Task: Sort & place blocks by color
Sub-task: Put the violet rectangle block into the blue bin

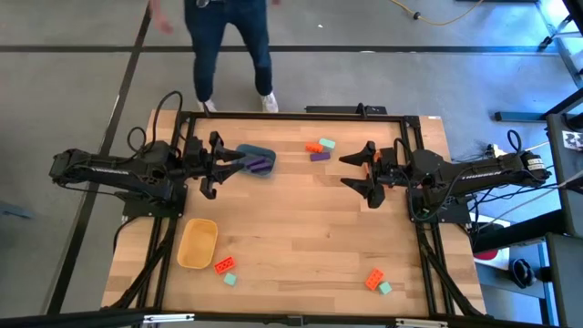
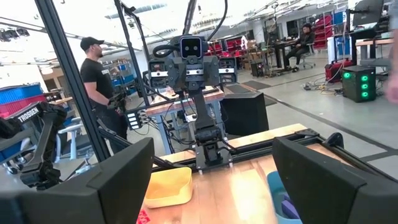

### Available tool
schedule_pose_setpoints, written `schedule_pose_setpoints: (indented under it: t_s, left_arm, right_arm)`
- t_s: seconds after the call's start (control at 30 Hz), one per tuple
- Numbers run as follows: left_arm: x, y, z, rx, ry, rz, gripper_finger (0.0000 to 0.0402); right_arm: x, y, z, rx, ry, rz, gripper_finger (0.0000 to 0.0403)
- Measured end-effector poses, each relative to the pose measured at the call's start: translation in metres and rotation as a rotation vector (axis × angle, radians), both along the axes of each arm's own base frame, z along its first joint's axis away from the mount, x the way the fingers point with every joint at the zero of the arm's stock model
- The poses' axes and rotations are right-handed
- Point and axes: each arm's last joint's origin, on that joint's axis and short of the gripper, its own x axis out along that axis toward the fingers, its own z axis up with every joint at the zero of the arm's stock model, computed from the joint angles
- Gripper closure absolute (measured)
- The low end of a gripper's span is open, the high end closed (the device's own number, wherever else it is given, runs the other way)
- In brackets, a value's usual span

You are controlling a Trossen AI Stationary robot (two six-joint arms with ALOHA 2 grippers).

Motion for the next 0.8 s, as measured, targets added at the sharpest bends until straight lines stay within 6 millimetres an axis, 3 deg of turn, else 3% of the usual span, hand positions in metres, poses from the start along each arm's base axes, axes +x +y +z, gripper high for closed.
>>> schedule_pose_setpoints:
  t_s: [0.8]
  left_arm:
    - [-0.0003,0.0012,0.0005,-0.001,-0.004,0.044,0.0257]
  right_arm:
    - [0.0006,-0.0013,-0.0008,0.025,0.004,-0.032,0.0074]
